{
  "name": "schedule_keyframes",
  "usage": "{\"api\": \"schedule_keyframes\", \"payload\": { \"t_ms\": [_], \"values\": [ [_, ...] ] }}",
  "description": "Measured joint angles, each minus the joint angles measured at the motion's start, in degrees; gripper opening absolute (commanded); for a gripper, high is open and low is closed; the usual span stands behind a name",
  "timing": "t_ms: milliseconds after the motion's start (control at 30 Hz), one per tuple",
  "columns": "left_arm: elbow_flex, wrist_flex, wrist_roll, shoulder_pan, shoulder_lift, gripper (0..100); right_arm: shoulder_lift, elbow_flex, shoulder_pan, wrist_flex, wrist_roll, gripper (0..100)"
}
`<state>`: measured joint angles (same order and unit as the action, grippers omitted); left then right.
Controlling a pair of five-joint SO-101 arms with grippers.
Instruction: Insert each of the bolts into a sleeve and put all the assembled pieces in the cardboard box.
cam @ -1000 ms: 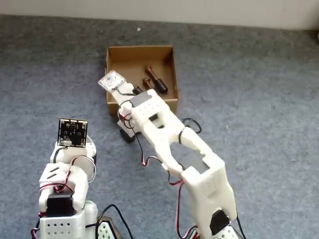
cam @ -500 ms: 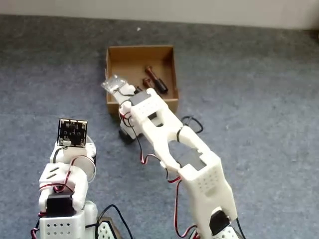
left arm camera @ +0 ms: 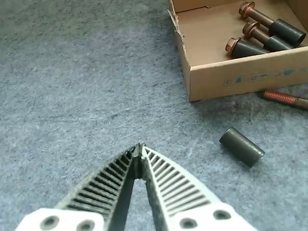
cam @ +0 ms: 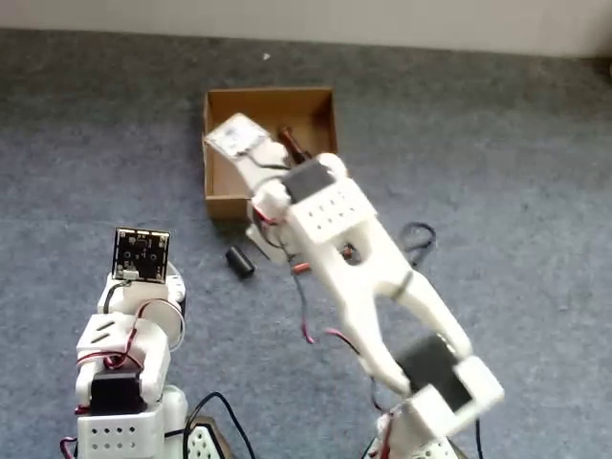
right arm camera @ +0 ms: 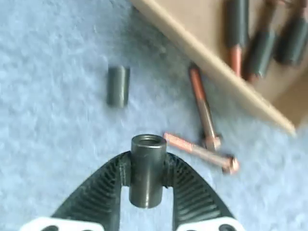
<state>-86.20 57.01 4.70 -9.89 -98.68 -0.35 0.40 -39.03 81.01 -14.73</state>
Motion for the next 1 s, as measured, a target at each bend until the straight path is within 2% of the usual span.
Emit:
{"api": "schedule_keyframes", "payload": {
  "t_ms": [367, 567, 700, 1000],
  "values": [
    [0.0, 0.0, 0.0, 0.0, 0.0, 1, -28.1, 28.9, 9.1, -8.2, 0.0, 0.5],
    [0.0, 0.0, 0.0, 0.0, 0.0, 1, -36.8, 40.2, 14.9, -14.7, 0.1, 0.5],
    [0.0, 0.0, 0.3, 0.1, 0.0, 1, -40.6, 45.5, 18.6, -18.9, 4.0, 0.5],
    [5.0, 0.0, 6.8, 9.3, 0.1, 1, -48.9, 55.7, 28.0, -28.0, 10.8, 0.5]
  ]
}}
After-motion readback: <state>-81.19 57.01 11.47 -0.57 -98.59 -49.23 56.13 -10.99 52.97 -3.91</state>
